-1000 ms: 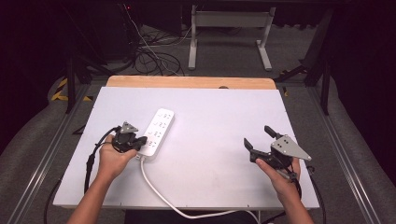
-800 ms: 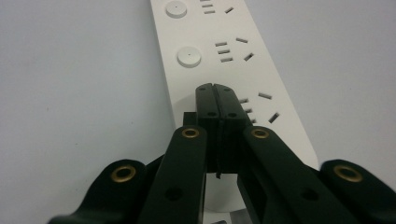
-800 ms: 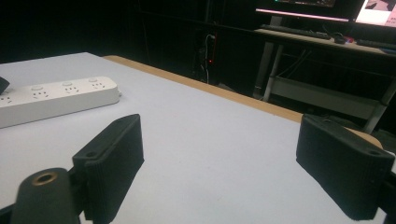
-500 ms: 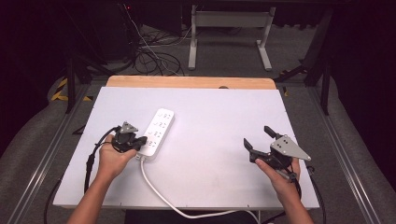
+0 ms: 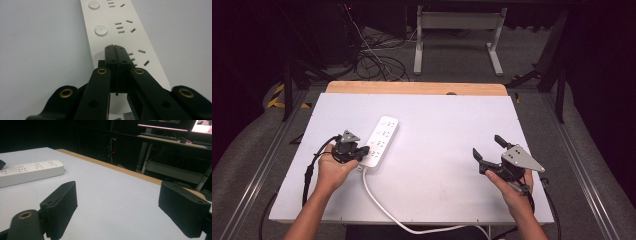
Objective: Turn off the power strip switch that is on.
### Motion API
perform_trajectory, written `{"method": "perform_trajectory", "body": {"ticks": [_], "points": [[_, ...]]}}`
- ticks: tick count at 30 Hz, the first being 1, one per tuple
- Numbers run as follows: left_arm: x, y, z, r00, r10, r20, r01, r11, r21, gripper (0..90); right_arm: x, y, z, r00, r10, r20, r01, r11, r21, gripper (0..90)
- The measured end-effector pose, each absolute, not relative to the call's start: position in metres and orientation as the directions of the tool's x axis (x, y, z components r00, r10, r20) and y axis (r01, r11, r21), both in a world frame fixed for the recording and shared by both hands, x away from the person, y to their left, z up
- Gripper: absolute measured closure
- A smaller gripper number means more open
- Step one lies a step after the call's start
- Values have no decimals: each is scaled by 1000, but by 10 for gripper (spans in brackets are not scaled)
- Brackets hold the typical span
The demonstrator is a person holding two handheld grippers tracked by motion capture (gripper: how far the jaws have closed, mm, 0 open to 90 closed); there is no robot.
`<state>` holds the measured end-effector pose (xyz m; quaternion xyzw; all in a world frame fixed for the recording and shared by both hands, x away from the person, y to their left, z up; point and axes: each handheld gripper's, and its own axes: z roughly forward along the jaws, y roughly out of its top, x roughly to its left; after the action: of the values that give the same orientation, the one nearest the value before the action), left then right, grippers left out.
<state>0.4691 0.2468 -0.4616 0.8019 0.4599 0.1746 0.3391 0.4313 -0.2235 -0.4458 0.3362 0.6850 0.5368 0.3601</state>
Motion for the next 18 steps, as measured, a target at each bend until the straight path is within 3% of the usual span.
{"method": "perform_trajectory", "body": {"ticks": [18], "points": [[468,246,-462,510,860,-30,620,-343,705,900,431,-224,-446,-514,848,-126,78,193,978,140]]}}
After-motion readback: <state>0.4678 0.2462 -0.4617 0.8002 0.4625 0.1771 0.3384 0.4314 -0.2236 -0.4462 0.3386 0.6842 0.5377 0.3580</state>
